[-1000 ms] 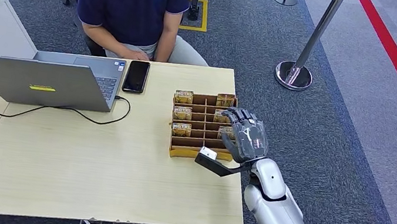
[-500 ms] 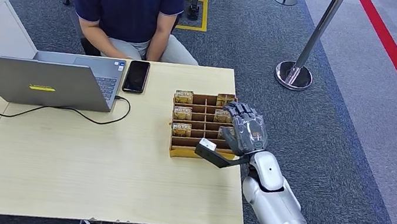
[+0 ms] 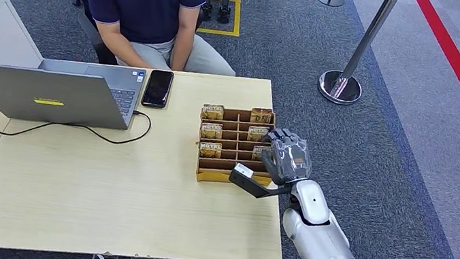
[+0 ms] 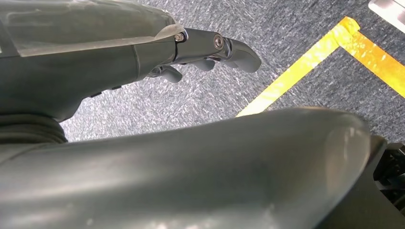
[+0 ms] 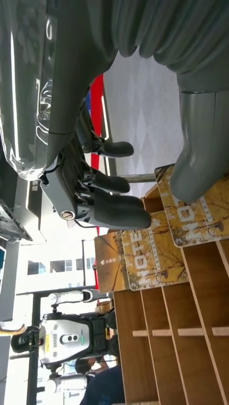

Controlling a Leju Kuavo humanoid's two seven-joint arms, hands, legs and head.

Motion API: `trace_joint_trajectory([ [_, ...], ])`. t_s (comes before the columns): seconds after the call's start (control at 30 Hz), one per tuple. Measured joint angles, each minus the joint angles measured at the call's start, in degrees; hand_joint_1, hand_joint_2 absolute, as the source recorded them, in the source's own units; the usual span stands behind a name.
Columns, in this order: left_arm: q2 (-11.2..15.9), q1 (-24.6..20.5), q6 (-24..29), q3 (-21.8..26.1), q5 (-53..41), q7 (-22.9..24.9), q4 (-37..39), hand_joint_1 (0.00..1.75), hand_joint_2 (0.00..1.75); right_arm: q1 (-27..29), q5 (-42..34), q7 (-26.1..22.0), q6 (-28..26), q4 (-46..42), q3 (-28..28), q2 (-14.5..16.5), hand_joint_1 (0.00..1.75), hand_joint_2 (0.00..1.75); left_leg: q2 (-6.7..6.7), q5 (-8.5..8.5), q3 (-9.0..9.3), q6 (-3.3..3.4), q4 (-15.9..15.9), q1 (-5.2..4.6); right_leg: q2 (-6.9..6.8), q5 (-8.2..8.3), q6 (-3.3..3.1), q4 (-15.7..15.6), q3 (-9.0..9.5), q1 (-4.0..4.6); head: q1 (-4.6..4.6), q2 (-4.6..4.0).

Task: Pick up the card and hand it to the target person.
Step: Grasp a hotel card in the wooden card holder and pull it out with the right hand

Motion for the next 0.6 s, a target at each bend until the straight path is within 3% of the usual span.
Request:
trace_joint_trajectory([
  [0.6, 0.0, 0.0, 0.1, 0.1, 0.0, 0.1, 0.0, 0.0, 0.0, 0.4, 0.1, -0.7, -0.2, 1.1, -0.6, 0.1, 0.99, 1.75, 0.0, 0.0, 0.0, 0.0, 0.0, 0.0, 0.0, 0.0, 0.0, 0.0, 0.0, 0.0, 0.03, 0.0],
])
